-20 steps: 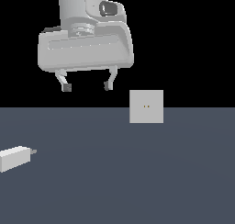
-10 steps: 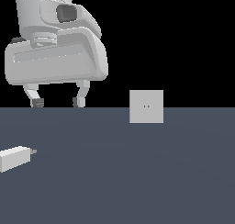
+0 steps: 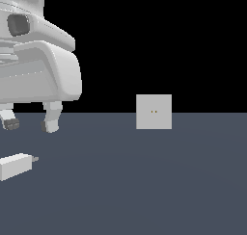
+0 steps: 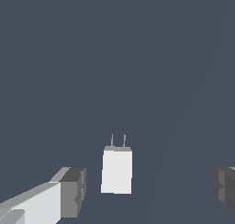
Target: Plug the charger into the wall socket.
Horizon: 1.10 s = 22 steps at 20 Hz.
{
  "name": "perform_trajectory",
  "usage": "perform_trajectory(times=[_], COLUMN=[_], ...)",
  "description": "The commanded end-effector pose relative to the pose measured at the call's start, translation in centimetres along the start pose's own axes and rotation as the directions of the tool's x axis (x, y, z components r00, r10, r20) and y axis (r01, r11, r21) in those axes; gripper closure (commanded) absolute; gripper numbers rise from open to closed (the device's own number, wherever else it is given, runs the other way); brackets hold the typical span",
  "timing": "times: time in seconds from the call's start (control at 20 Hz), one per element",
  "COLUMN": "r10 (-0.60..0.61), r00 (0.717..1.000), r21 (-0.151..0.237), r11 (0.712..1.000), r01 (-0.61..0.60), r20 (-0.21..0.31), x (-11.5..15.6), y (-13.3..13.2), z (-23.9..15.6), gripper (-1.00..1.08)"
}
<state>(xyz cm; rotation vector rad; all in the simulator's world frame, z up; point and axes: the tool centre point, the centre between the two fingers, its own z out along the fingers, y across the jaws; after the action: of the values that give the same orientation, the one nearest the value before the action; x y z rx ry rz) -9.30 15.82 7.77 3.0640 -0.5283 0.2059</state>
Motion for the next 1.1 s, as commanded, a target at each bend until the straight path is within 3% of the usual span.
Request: perform_trajectory(times=[0.0,1.05], r10=[0.017,0.046], r00=[1.0,0.999], r21=[-0.001,-0.004], r11=[1.0,0.999], r01=[-0.017,-0.046], r20=[-0.004,-0.011], x=[-0.5,-1.8], y=[-0.7,-2.0], z=[0.5,3.7], gripper=[-0.92,-0.92])
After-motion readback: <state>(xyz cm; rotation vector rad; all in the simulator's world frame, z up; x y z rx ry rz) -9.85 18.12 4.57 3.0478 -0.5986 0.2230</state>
